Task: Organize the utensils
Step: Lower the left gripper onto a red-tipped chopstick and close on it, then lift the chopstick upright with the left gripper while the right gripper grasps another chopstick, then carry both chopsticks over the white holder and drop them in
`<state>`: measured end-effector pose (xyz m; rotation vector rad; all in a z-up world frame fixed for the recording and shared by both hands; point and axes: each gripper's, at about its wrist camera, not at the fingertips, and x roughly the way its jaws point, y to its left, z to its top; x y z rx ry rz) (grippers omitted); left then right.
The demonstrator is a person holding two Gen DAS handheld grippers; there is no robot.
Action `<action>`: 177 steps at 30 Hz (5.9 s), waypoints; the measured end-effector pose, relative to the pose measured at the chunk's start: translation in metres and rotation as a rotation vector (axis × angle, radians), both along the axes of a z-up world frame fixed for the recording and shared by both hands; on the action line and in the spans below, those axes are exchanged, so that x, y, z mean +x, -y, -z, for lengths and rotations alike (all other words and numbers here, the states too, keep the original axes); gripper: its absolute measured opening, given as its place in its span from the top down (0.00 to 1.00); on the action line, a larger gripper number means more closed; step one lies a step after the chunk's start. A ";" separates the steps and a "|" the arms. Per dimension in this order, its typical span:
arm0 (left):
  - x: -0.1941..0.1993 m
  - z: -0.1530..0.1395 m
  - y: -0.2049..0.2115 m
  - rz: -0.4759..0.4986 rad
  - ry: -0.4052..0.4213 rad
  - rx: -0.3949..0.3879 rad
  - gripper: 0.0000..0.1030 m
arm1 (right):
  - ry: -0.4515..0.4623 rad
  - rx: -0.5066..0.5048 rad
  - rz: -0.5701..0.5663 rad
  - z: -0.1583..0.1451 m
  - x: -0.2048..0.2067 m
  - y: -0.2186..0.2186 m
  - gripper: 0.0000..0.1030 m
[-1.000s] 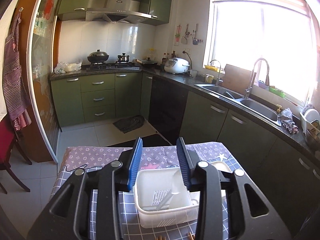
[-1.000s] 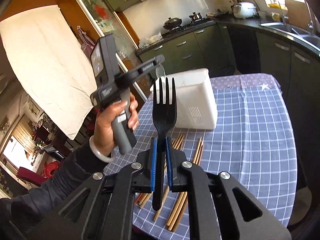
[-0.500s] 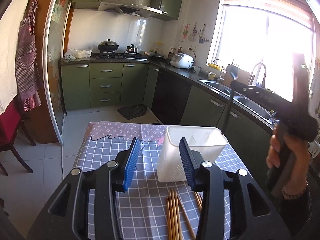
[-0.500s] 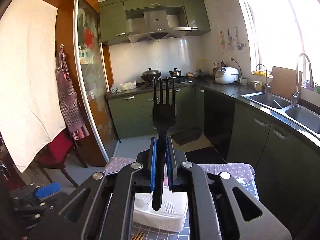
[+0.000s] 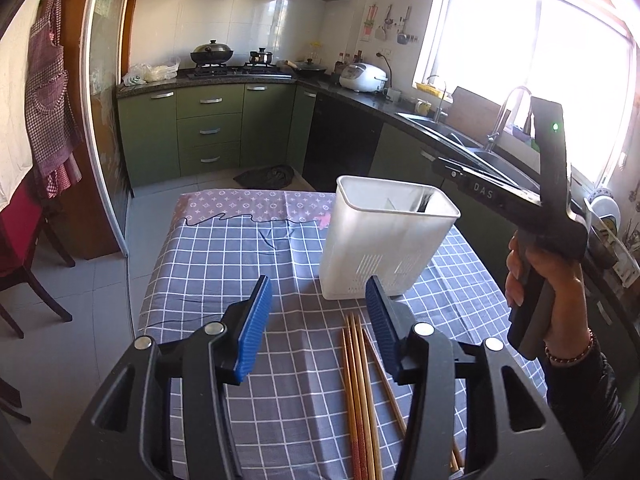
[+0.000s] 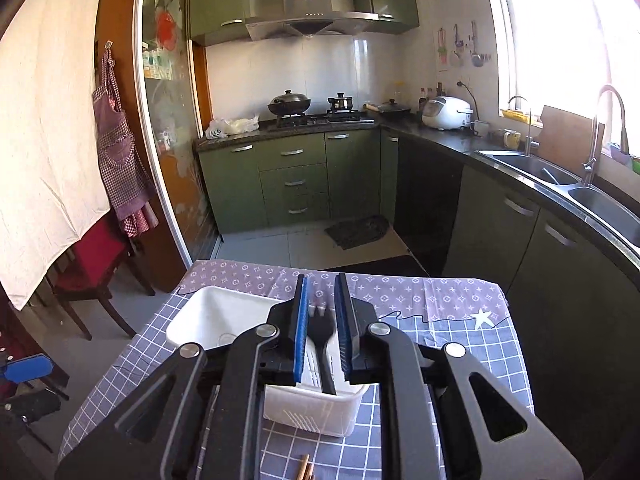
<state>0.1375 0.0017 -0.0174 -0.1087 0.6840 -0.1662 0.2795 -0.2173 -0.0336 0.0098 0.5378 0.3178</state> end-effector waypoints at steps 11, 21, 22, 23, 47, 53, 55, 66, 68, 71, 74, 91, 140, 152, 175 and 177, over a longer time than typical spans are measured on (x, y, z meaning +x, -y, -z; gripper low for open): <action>0.010 0.029 0.029 0.074 -0.147 0.051 0.53 | -0.137 0.068 -0.053 -0.014 -0.076 0.048 0.77; 0.046 0.095 0.057 0.151 -0.456 0.103 0.54 | -0.432 -0.065 -0.102 0.069 -0.111 0.073 0.69; 0.049 0.100 0.059 0.151 -0.475 0.109 0.59 | -0.447 -0.063 -0.102 0.073 -0.112 0.076 0.69; 0.053 0.105 0.059 0.149 -0.492 0.120 0.63 | -0.460 -0.056 -0.103 0.077 -0.113 0.078 0.69; 0.080 0.145 0.088 0.157 -0.658 0.223 0.90 | -0.528 -0.050 -0.150 0.093 -0.113 0.075 0.65; 0.079 0.149 0.094 0.152 -0.663 0.263 0.90 | -0.532 -0.055 -0.150 0.092 -0.114 0.075 0.65; 0.078 0.149 0.096 0.155 -0.664 0.269 0.90 | -0.536 -0.054 -0.153 0.093 -0.114 0.075 0.65; 0.076 0.139 0.082 0.168 -0.660 0.223 0.94 | -0.566 -0.065 -0.166 0.095 -0.111 0.074 0.65; 0.075 0.129 0.074 0.168 -0.640 0.211 0.94 | -0.583 -0.071 -0.173 0.098 -0.109 0.072 0.65; 0.072 0.110 0.067 0.163 -0.593 0.193 0.94 | -0.622 -0.076 -0.187 0.104 -0.104 0.066 0.65; 0.066 0.086 0.061 0.156 -0.521 0.176 0.94 | -0.665 -0.067 -0.194 0.113 -0.096 0.061 0.65; 0.032 0.025 0.048 0.150 -0.285 0.138 0.94 | -0.776 -0.105 -0.196 0.144 -0.071 0.022 0.78; 0.017 0.016 0.043 0.163 -0.233 0.136 0.94 | -0.268 0.010 -0.135 0.012 -0.154 0.065 0.94; 0.012 0.006 0.051 0.178 -0.212 0.151 0.94 | -0.284 0.040 -0.137 0.017 -0.153 0.072 0.94; 0.019 -0.113 0.062 0.222 -0.024 0.128 0.94 | -0.160 0.107 -0.193 -0.078 -0.143 0.084 0.94; 0.022 -0.135 0.061 0.212 0.028 0.116 0.94 | -0.113 0.121 -0.192 -0.102 -0.141 0.085 0.94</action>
